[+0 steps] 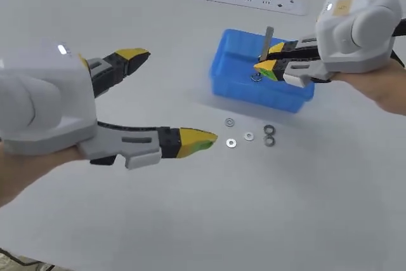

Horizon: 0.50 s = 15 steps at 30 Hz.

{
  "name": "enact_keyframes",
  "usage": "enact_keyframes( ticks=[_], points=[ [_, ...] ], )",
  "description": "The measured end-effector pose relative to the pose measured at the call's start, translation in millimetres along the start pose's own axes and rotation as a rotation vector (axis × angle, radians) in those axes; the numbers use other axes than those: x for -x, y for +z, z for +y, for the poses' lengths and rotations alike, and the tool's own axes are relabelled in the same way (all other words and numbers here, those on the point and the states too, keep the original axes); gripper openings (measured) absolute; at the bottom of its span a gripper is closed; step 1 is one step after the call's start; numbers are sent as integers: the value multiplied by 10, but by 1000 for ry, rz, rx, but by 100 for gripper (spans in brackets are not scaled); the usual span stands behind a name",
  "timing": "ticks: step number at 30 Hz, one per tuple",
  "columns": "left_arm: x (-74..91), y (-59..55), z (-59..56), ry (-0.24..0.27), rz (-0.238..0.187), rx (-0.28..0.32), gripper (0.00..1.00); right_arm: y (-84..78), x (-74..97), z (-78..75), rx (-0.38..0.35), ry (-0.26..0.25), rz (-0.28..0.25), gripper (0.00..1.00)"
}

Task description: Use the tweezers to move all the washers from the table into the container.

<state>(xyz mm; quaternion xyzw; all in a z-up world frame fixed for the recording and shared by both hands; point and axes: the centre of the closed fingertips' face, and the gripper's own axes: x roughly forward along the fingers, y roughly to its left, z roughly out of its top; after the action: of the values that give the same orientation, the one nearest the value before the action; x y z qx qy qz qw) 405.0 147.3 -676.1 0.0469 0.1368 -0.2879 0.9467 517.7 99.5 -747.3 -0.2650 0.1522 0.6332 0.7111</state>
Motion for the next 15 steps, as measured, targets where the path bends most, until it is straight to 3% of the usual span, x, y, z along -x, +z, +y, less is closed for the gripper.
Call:
enact_keyframes(
  ticks=[1,2,3,6,12,15],
  points=[
    [-64,70,29,3,-20,12,100,-3,7,4,4,1,3,9],
    [-160,189,98,17,-67,26,100,-5,10,7,4,4,4,9],
    [-248,259,171,33,-84,7,99,-4,16,8,4,4,5,9],
    [-445,324,230,15,-82,-22,95,7,44,5,8,4,5,10],
    [-752,335,63,-140,-43,-84,78,38,76,16,21,20,0,10],
    [-881,357,113,-132,-37,-67,67,56,75,25,25,27,-6,10]
  ],
)
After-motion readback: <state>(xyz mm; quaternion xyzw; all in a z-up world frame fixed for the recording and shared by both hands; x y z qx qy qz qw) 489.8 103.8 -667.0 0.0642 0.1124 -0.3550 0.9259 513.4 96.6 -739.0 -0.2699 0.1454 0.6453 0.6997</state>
